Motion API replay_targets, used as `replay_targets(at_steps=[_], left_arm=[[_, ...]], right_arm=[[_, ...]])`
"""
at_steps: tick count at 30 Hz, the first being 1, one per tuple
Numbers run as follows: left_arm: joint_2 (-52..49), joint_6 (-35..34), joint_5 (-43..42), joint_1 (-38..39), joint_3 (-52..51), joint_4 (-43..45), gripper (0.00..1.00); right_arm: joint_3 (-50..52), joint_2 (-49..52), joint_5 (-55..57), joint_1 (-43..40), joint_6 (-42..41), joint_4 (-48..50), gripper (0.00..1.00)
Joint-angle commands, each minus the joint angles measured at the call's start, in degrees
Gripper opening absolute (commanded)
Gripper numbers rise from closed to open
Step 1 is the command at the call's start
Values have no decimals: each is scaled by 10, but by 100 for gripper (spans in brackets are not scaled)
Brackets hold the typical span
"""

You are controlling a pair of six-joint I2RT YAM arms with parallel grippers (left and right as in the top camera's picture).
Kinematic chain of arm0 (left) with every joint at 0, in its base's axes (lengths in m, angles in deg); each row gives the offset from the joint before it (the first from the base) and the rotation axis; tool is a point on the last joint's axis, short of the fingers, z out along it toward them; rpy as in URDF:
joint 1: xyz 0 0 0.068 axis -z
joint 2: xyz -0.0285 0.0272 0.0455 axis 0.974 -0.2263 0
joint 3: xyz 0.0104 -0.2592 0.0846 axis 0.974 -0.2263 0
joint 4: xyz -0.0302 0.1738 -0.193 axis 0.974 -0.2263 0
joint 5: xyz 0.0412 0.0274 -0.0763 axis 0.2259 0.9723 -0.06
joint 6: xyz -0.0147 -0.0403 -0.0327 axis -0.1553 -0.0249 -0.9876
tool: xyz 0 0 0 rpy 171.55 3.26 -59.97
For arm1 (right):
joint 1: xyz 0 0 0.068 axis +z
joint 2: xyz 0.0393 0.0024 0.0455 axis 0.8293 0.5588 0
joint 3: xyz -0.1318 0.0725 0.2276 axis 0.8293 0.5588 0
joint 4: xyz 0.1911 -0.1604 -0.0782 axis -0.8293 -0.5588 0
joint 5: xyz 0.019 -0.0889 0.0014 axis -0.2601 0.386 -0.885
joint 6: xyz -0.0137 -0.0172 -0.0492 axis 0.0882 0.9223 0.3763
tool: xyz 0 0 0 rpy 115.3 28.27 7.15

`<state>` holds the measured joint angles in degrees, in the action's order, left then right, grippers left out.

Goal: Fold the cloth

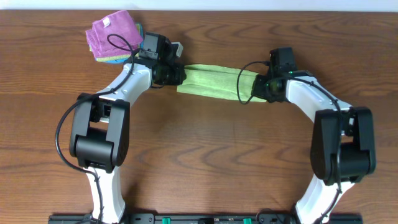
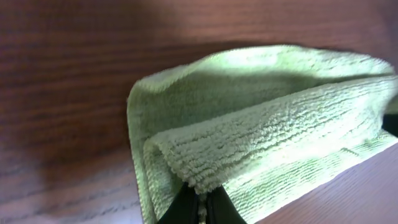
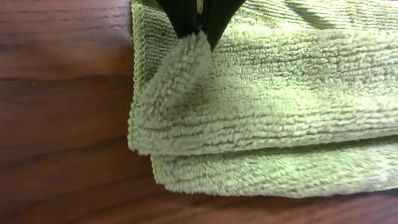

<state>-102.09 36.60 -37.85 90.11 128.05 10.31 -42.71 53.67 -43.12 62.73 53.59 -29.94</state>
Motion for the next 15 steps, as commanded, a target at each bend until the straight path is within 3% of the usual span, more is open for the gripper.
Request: replay_targets(at_steps=[1, 8, 9, 10, 11, 15], left_arm=[[-11, 16, 31, -4, 10, -16, 6], [-11, 21, 31, -4, 10, -19, 6], [-11, 21, 31, -4, 10, -19, 18], [-11, 21, 31, -4, 10, -17, 37], [-11, 21, 31, -4, 10, -14, 50], [-11, 21, 31, -4, 10, -9, 70]], right_arm=[[-9, 5, 10, 7, -9, 0, 2], [-9, 5, 10, 7, -9, 10, 2], [-9, 5, 10, 7, -9, 10, 3], [-9, 5, 10, 7, -9, 10, 13], [-9, 5, 10, 7, -9, 11, 20], [-9, 5, 3, 7, -9, 20, 46]])
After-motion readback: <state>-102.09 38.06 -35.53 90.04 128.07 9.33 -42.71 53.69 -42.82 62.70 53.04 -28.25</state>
